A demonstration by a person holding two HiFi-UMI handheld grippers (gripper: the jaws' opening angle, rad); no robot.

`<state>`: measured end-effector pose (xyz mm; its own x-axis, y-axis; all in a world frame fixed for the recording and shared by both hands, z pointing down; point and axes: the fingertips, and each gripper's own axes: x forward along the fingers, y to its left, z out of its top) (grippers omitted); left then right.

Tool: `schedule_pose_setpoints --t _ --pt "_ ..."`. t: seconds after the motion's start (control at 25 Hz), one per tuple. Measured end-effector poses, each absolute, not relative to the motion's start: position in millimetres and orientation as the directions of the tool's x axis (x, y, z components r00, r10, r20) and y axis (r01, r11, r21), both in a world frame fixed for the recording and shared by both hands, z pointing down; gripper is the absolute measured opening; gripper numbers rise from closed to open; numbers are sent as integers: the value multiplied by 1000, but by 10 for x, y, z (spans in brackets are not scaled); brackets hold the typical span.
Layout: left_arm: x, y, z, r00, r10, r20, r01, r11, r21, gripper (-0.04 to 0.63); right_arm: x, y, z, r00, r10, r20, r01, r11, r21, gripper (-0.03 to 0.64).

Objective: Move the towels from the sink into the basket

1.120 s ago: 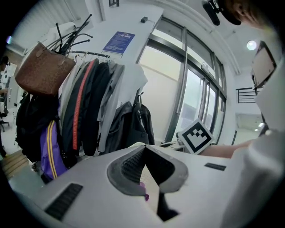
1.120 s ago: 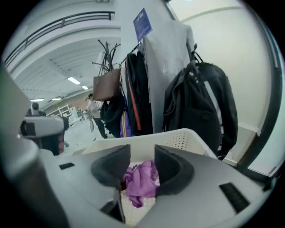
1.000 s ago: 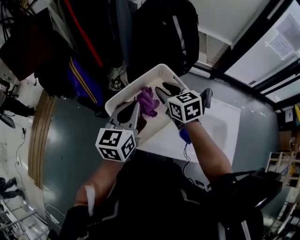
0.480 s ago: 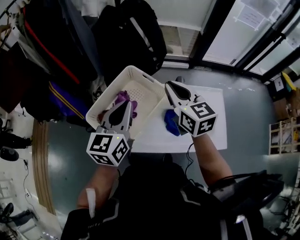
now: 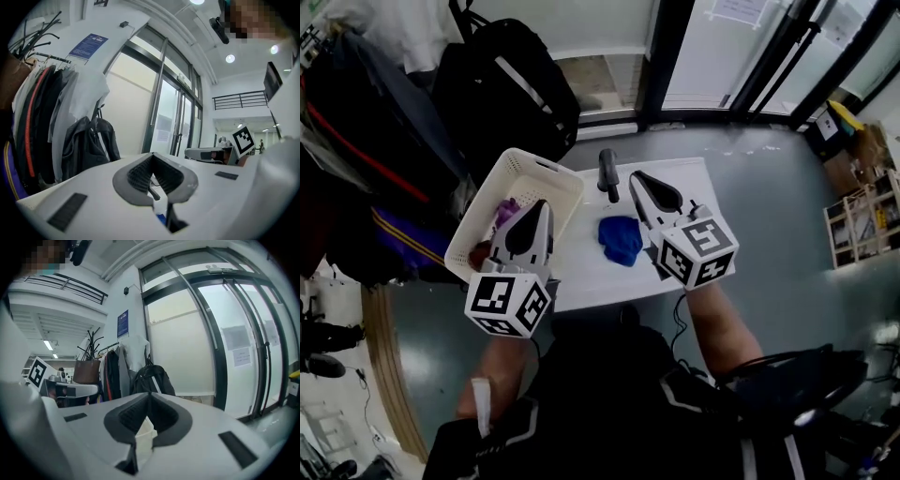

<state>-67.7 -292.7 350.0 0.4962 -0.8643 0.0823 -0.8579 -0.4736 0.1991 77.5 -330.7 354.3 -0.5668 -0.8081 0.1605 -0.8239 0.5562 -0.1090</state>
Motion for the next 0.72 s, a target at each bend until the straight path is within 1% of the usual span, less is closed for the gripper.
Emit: schedule_pose_setpoints --t 0.2,0.36,0.72 --pt "-497 -2944 3417 519 -852 69 -845 -499 193 5 1048 -3171 3473 -535 -835 127 -845 526 -98 23" --pt "-420 -2921 3376 513 -857 59 -850 -497 172 5 1212 -3141 3518 -505 -852 141 -863 497 -88 23" --pt "-241 -2847 3355 544 -838 50 -833 -532 151 5 1268 -3068 3484 -516 -847 129 -856 506 -102 23"
